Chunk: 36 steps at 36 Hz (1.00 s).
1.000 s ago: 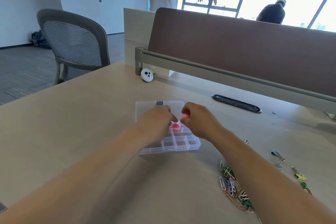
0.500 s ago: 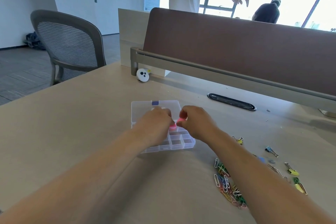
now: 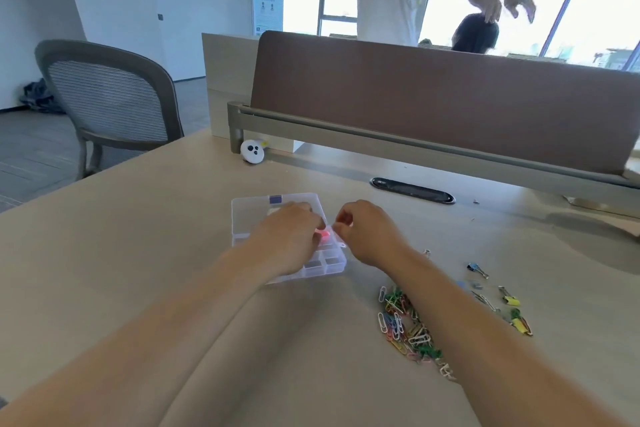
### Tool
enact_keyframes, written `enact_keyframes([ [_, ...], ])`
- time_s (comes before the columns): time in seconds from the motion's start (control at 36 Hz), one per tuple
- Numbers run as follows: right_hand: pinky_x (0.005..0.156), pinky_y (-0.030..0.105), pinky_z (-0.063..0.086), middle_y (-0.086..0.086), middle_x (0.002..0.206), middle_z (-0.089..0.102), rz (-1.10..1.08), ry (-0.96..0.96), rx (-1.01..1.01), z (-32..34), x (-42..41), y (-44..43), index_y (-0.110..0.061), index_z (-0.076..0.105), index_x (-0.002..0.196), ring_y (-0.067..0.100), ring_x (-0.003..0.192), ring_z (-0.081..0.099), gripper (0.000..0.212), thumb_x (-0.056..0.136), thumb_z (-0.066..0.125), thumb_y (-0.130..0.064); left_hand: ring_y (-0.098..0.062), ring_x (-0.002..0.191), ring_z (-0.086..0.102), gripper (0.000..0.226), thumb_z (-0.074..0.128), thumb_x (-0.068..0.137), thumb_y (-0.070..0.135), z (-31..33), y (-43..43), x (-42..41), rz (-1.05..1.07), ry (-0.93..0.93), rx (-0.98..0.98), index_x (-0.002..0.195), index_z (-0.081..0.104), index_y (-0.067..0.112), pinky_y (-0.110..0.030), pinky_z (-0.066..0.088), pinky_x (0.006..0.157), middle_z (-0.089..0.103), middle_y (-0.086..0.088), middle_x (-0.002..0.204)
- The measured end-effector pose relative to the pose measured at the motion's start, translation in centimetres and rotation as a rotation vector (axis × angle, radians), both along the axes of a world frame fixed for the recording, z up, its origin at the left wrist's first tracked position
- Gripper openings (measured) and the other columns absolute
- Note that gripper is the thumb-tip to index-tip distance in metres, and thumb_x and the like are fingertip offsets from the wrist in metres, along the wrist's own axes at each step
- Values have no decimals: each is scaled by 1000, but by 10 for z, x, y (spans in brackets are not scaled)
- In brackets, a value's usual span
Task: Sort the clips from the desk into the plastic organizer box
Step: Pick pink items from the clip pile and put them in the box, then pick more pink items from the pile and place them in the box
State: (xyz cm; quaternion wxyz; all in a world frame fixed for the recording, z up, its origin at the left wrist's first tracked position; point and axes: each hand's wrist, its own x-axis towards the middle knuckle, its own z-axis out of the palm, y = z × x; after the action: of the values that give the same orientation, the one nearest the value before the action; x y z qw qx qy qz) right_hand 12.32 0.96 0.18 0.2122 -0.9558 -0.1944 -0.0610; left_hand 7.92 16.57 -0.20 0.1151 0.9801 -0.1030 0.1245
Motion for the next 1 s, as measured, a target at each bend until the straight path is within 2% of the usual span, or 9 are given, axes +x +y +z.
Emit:
enact_keyframes([
  [0.14,79,27,46,-2,103,62,-43,-15,9,15,-31,-37,-19,67,102,14,87,56,19,95,54,-31,-21,104,59,31,44,97,26,18,-36,-19,-54,25,-36,115,68,19,-34,47,89,63,-2,117],
  [0.25,82,32,50,-1,105,63,-92,-11,-10,25,-58,-75,-19,67,103,16,90,58,20,95,53,-30,-20,95,58,29,46,96,27,24,-72,-33,-105,22,-59,112,68,18,-28,43,78,64,-3,108],
  [0.42,73,29,48,-3,99,65,-186,30,-9,32,-95,-138,-20,66,103,16,86,59,18,96,53,-30,-22,99,59,29,49,94,23,31,-125,-55,-199,22,-92,113,69,15,-31,46,82,64,-5,108],
  [0.5,69,28,48,-4,94,66,-233,37,1,27,-106,-164,-20,66,98,14,81,59,16,96,53,-29,-19,96,59,26,49,94,23,31,-148,-61,-243,24,-92,110,69,16,-28,43,77,64,-2,106],
  [0.56,72,31,52,-4,92,66,-254,47,7,24,-111,-180,-21,65,95,15,81,60,14,95,53,-28,-17,93,57,26,47,96,24,30,-162,-64,-268,23,-86,110,68,17,-26,38,74,63,-2,106],
  [0.64,75,36,55,-1,90,65,-276,68,17,19,-118,-199,-22,63,90,20,81,60,12,95,53,-27,-17,94,57,26,47,96,26,27,-177,-67,-290,38,-81,109,68,19,-28,43,77,64,0,107],
  [0.72,77,37,54,2,94,66,-275,90,6,14,-123,-213,-16,64,93,22,83,61,16,95,52,-25,-16,93,58,25,48,97,27,24,-189,-68,-299,60,-70,109,68,21,-32,48,82,64,2,107],
  [0.86,79,41,56,4,91,68,-284,134,21,1,-122,-227,-15,68,94,23,83,63,18,94,52,-23,-14,92,56,25,47,98,21,16,-201,-66,-291,81,-60,111,68,20,-28,44,80,63,2,110],
  [1.0,76,36,56,4,92,69,-269,152,8,-9,-112,-232,-15,70,96,23,82,64,18,94,53,-20,-14,95,58,25,49,98,21,7,-205,-59,-271,127,-64,115,67,20,-26,43,80,64,2,114],
])
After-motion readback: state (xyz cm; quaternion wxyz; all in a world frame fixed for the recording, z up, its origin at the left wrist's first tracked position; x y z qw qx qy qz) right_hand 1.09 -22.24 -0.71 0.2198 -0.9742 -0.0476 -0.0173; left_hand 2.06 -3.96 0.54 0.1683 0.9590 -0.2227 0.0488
